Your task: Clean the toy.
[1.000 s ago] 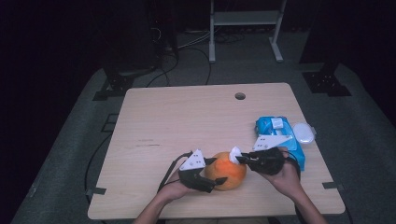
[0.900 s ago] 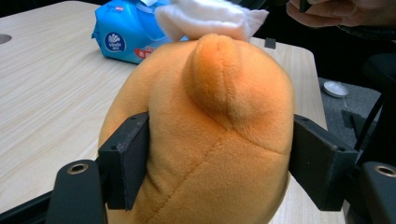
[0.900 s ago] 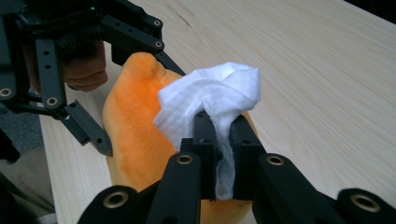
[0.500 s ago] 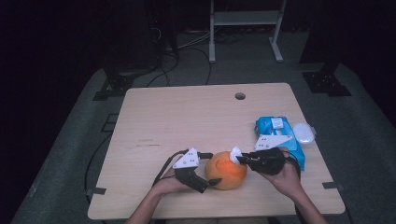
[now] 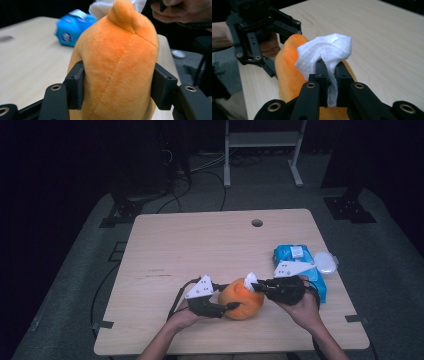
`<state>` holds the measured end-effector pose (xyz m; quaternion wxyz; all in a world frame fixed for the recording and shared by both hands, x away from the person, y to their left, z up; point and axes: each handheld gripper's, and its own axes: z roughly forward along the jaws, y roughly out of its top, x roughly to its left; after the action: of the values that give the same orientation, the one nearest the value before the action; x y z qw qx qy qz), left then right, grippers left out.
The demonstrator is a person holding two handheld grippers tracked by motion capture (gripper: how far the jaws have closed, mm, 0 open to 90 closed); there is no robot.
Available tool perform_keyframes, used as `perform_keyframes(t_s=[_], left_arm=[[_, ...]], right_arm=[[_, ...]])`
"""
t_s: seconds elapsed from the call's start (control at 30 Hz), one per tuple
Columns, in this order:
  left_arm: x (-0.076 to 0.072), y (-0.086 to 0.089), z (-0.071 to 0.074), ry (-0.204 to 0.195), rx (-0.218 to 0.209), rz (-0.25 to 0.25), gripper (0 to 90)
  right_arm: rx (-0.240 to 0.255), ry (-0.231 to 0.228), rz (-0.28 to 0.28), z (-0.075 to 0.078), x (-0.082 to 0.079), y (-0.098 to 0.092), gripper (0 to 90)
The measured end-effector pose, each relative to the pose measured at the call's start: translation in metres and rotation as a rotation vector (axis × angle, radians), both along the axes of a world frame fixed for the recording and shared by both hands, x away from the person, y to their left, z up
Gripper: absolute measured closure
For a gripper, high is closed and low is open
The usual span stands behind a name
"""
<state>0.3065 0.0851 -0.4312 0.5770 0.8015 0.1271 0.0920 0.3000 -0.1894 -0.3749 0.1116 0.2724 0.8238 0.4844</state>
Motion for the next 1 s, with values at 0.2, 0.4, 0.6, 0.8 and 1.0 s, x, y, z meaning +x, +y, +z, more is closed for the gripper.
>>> perform_keyframes(t_s=[0.2, 0.4, 0.6, 0.8, 1.0], left_arm=[[0.0, 0.015, 0.018, -0.102, 0.066, 0.134, 39.6], [-0.005, 0.002, -0.003, -0.052, 0.213, 0.127, 29.3], [-0.023, -0.005, 0.003, -0.03, 0.225, 0.023, 28.3], [-0.034, -0.01, 0.006, 0.03, 0.23, -0.08, 28.3], [-0.036, -0.006, 0.022, 0.076, 0.201, -0.157, 30.3]], right_arm=[[0.084, 0.011, -0.011, 0.0, 0.022, 0.013, 82.8], [0.004, 0.118, 0.009, -0.025, 0.036, 0.02, 82.7], [-0.025, 0.147, 0.048, -0.032, 0.018, 0.001, 82.4], [-0.027, 0.168, 0.092, -0.04, -0.001, -0.014, 82.2], [-0.047, 0.167, 0.138, -0.043, -0.014, -0.022, 81.9]])
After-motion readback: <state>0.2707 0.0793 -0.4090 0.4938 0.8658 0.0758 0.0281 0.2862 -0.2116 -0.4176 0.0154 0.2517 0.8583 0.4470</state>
